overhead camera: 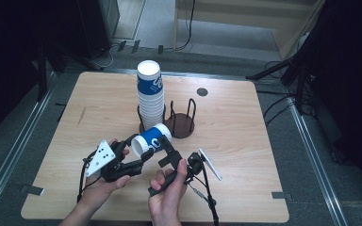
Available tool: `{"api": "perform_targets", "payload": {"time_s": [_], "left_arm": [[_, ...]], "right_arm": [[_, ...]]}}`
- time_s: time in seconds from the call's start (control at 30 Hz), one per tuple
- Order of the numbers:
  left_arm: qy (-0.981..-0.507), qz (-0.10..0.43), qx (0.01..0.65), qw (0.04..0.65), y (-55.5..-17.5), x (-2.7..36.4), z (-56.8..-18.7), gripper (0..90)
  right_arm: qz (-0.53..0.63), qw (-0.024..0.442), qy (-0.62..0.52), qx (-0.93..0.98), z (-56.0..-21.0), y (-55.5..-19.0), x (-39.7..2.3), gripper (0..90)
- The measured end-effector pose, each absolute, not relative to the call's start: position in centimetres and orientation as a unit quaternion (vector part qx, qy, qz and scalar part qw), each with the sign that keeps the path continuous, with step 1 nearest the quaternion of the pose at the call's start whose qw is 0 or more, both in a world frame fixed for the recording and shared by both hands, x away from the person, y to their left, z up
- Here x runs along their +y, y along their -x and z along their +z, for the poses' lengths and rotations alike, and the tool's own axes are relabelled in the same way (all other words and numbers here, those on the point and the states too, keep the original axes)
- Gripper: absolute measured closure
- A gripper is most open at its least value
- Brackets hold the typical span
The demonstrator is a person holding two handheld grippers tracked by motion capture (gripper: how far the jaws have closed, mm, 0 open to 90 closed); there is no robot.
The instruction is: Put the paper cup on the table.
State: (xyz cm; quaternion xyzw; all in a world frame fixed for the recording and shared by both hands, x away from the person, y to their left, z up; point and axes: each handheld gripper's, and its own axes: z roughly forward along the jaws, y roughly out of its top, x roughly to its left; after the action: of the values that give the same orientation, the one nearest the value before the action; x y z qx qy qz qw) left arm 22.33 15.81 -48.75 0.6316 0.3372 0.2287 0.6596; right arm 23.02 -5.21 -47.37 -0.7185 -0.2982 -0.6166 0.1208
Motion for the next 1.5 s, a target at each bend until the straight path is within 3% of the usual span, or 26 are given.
{"api": "perform_targets", "payload": {"time_s": [0.7, 1.23, 1.5], "left_arm": [[-0.638, 0.230, 0.327, 0.658, -22.1, 15.2, -49.0, 29.3], [-0.636, 0.241, 0.321, 0.659, -22.1, 15.2, -49.0, 29.0], [-0.634, 0.250, 0.315, 0.661, -22.0, 15.5, -49.0, 28.2]], "right_arm": [[-0.625, 0.223, 0.696, -0.273, -49.2, -25.3, -4.4, 0.3], [-0.632, 0.261, 0.684, -0.254, -49.2, -25.3, -4.1, 19.1], [-0.636, 0.278, 0.675, -0.249, -49.3, -25.4, -4.0, 20.8]]}}
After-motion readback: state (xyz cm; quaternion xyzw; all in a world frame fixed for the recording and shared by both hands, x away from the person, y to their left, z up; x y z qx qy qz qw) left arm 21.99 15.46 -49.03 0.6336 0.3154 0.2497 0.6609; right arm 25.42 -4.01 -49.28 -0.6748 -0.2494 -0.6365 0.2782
